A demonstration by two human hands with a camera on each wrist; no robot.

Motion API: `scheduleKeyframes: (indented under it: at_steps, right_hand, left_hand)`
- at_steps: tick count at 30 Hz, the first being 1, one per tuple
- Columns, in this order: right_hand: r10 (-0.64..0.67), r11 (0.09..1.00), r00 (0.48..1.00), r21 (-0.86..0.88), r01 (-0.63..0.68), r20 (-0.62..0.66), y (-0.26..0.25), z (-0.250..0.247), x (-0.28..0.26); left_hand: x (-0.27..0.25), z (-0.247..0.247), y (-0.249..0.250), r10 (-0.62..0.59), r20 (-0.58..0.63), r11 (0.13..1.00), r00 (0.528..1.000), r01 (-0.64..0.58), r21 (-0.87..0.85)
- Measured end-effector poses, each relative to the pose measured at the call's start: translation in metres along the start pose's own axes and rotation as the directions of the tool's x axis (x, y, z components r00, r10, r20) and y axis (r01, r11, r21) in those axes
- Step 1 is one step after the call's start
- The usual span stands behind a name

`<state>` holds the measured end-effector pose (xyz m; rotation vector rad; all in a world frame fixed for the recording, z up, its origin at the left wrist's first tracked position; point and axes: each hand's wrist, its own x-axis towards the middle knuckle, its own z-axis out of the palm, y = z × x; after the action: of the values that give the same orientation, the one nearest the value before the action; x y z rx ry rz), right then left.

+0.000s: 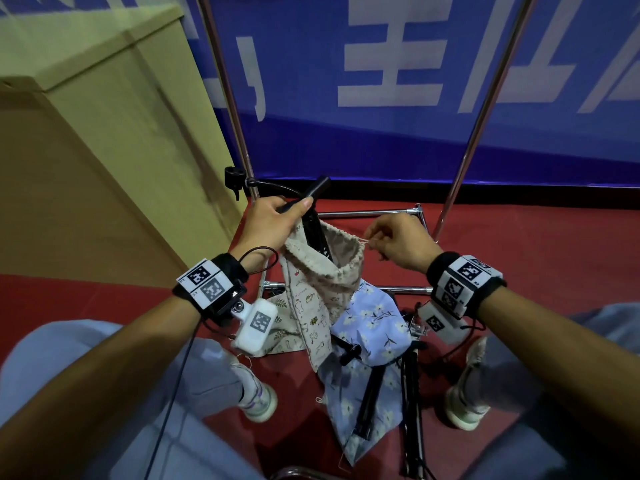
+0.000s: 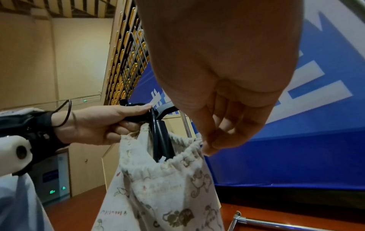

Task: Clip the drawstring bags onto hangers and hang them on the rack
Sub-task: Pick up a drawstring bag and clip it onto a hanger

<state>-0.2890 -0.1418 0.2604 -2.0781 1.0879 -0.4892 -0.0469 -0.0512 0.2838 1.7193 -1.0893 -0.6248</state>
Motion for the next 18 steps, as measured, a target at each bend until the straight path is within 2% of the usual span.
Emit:
scheduleKeyframes:
  at_steps: [4,8,13,16,18]
  right_hand:
    - [-0.002,0.997,1.0,-0.072,0.001,-0.011,0.007,-0.001,0.001]
    - [0.19,0.962,0.977,0.182,-0.206,0.1,0.0,0.003,-0.003]
    - [0.318,0.89,0.93,0.279,-0.36,0.186,-0.012,0.011,-0.005]
    - [0.3,0.922,0.926,0.18,-0.343,0.228,-0.009,0.016,-0.007]
    - [0.277,0.921,0.926,0.204,-0.332,0.255,-0.005,0.019,-0.008]
  left_hand:
    - [-0.002,0.004,0.001,-0.001,0.025,1.0,1.0,0.002,-0.012]
    - [-0.001,0.006,-0.001,-0.002,0.037,1.0,0.999,0.004,-0.031]
    - [-0.004,0.008,0.002,0.016,0.039,0.999,0.999,-0.015,-0.033]
    - [-0.005,0.009,0.002,0.027,0.037,0.999,0.999,-0.026,-0.034]
    - [-0.005,0.008,0.002,0.022,0.039,0.999,0.999,-0.021,-0.038]
